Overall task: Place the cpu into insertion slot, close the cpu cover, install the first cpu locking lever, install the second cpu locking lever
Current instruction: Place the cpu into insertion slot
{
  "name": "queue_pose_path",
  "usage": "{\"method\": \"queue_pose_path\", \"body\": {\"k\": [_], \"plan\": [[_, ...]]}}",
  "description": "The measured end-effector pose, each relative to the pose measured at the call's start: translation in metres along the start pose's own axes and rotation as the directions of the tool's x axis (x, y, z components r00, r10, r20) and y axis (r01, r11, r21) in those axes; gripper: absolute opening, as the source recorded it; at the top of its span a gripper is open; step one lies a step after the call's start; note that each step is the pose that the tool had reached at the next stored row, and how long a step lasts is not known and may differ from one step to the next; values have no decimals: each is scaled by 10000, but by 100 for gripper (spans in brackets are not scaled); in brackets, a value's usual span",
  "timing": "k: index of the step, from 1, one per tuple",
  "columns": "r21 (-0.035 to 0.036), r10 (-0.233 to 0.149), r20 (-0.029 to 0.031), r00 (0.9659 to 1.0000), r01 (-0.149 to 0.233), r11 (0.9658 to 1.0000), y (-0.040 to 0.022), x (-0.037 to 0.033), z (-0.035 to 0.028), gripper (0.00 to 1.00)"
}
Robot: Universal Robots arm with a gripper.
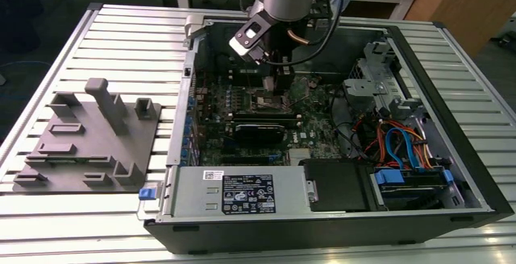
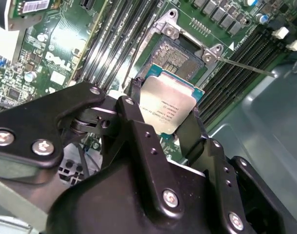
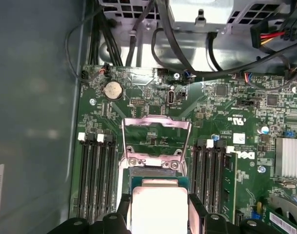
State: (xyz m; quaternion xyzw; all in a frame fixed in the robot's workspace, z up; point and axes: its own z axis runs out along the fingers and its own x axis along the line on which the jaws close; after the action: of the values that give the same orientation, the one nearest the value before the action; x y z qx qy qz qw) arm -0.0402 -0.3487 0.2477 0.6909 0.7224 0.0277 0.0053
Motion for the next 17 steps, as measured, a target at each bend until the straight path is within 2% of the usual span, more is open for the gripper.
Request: {"method": "queue_pose_path", "body": {"k": [11,17], "plan": [[-1,10,-1,10000,-10,10000,-57,16,193,54],[-7,203,8,9998,-203,9998,-67,43,279,54]]}}
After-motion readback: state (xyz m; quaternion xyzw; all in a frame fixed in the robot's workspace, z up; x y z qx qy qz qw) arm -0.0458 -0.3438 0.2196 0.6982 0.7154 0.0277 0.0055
